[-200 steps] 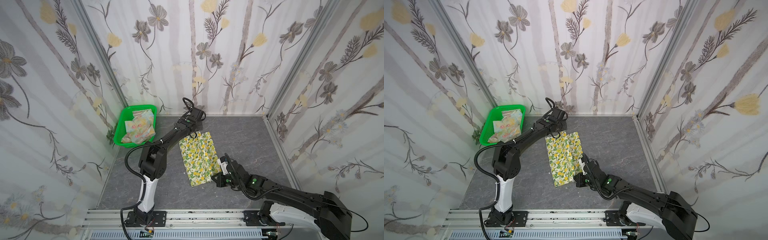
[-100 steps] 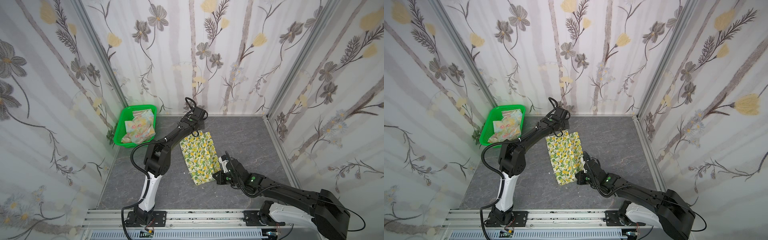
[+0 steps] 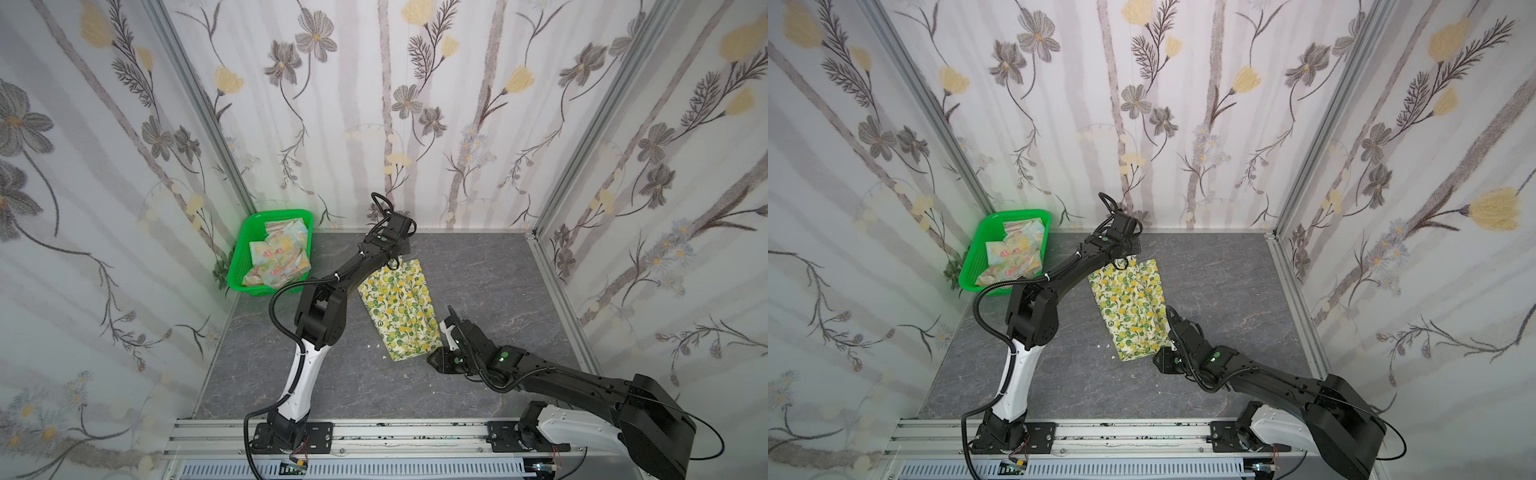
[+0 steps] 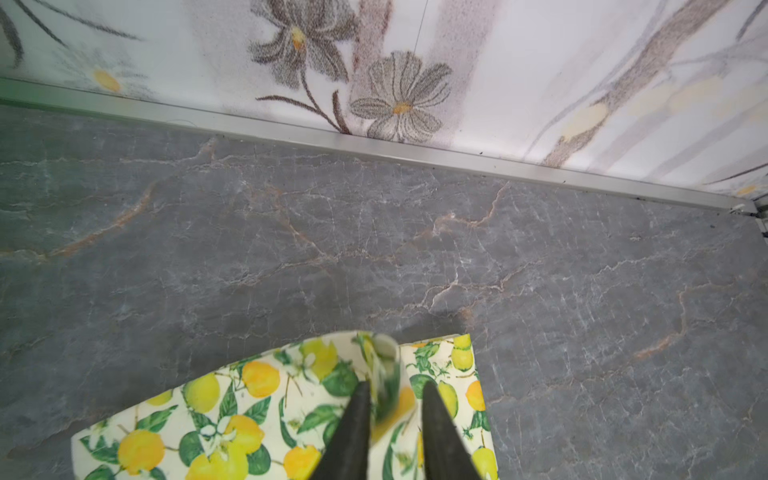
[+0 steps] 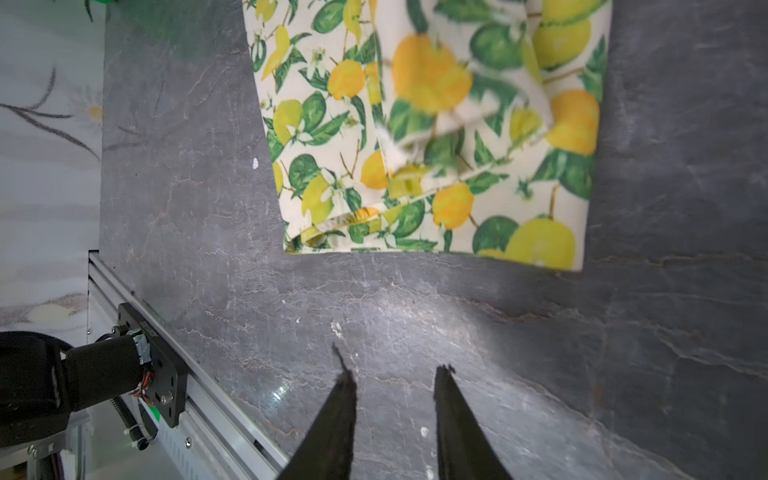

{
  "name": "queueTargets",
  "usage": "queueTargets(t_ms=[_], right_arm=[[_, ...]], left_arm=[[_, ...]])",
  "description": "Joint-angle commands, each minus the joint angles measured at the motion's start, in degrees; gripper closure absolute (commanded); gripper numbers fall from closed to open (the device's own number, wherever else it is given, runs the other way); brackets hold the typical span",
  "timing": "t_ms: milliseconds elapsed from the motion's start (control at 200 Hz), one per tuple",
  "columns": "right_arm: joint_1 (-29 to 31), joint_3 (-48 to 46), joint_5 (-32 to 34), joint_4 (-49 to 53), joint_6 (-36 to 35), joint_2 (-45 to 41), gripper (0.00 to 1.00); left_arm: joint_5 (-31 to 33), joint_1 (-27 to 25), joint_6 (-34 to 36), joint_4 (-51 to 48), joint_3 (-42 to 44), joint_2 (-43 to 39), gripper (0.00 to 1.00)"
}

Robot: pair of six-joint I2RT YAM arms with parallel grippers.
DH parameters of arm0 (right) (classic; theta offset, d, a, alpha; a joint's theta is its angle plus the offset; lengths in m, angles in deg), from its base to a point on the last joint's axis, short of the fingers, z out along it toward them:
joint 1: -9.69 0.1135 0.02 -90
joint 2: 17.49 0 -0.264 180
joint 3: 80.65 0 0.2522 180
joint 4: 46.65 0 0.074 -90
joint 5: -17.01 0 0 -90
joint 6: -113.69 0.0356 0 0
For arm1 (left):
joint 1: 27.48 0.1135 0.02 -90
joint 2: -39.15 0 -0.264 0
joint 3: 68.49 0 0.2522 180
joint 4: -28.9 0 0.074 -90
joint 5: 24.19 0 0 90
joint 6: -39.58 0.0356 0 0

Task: Fold and stack the skirts

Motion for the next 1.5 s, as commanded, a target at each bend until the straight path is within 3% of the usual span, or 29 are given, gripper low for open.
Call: queueTargets(t_ms=[0,335,605,804,1049,1389,1494], right_arm=[[-0.4,0.0,1.1,2.3,0.8,-1.6,0.62],[-3.5,3.3,7.0,4.6,-0.5,-3.2,0.59],[-9.6,8.3,8.6,1.9,-2.8,2.3,0.6],[-15.4,7.6,6.0,-2.4,-3.2,5.8,0.58],[-18.5,8.2,4.1,-8.1,-4.6,11.7,0.49],[-19.0,11.8,2.6,-12.9,-6.0,22.8,0.54],[-19.0,12.3,1.6,-14.4,-5.9,24.9,0.61]], left_arm=[[0.9,-0.2,-0.1,2.9,-1.2,1.0,0.25],[-0.2,0.0,1.7,4.1,2.9,-2.4,0.23],[-2.3,0.0,-0.8,6.0,23.3,-12.8,0.34],[-7.5,-1.0,-4.6,10.4,40.4,-20.5,0.34],[-9.0,-3.7,-6.0,10.9,52.7,-28.0,0.28],[-12.3,-6.3,-8.0,11.1,62.6,-37.5,0.28],[-11.4,-6.3,-8.7,11.2,63.8,-38.2,0.3]])
